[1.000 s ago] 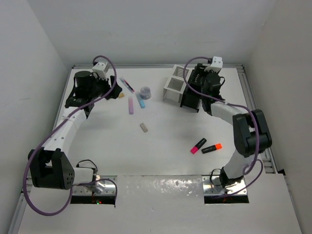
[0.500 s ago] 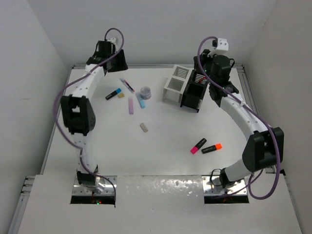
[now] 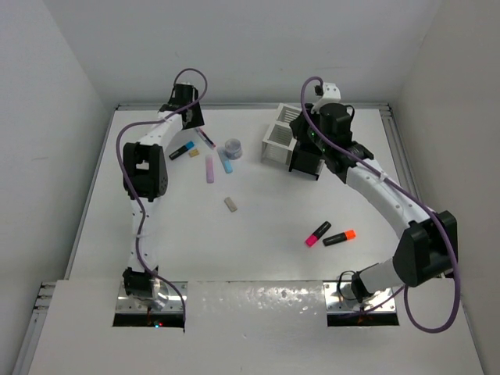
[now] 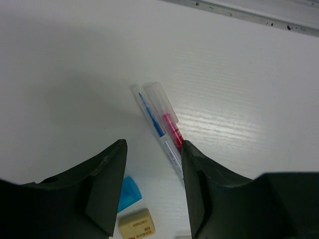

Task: Sort the stationery into containers
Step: Pick up the pen from the center of the board.

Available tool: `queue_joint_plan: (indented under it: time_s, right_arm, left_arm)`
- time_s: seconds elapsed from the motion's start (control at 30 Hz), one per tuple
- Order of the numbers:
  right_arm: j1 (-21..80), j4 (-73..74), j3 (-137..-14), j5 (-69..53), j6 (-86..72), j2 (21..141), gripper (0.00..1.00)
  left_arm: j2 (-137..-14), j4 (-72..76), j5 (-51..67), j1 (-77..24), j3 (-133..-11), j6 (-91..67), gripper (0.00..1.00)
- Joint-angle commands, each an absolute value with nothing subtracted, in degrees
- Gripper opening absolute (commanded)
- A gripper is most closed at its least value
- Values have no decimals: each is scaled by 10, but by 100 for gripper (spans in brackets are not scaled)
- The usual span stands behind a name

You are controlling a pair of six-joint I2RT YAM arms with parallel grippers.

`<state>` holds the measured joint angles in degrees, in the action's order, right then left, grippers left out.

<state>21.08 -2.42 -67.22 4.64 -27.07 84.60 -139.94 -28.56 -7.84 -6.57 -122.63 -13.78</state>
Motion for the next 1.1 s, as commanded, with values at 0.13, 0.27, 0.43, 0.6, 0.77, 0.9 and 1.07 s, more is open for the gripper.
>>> queue_joint_plan:
  time_s: [0.13,0.27,0.43,0.6,0.77,0.9,1.07]
  right_arm:
    - [226,12,-661,97,-267,795,18]
    - [229,20,-657,108,-260,780,18]
    - [229,25,-657,113,-258,780,19]
    - [230,26,-659,115,-255,782,19]
    - [230,29,-664,124,-246,778,21]
    - [229,29,-662,134,-243,769,23]
    - [230,26,-661,140,-242,768,23]
  left_arm:
    - [-1426,-234,-107,-69,-1235,-143,43]
    - [-1433,-233,-97,-70,-1227,-153,40]
    - [-1432,-234,-96,-69,-1224,-164,34]
    - [-1434,-233,-89,-70,-1215,-171,32]
    - [-1451,-249,-92,-69,-1212,-176,30]
    - [-1441,-251,-78,-64,-1187,-180,26]
    - [-1455,-246,-77,-65,-1196,-174,17]
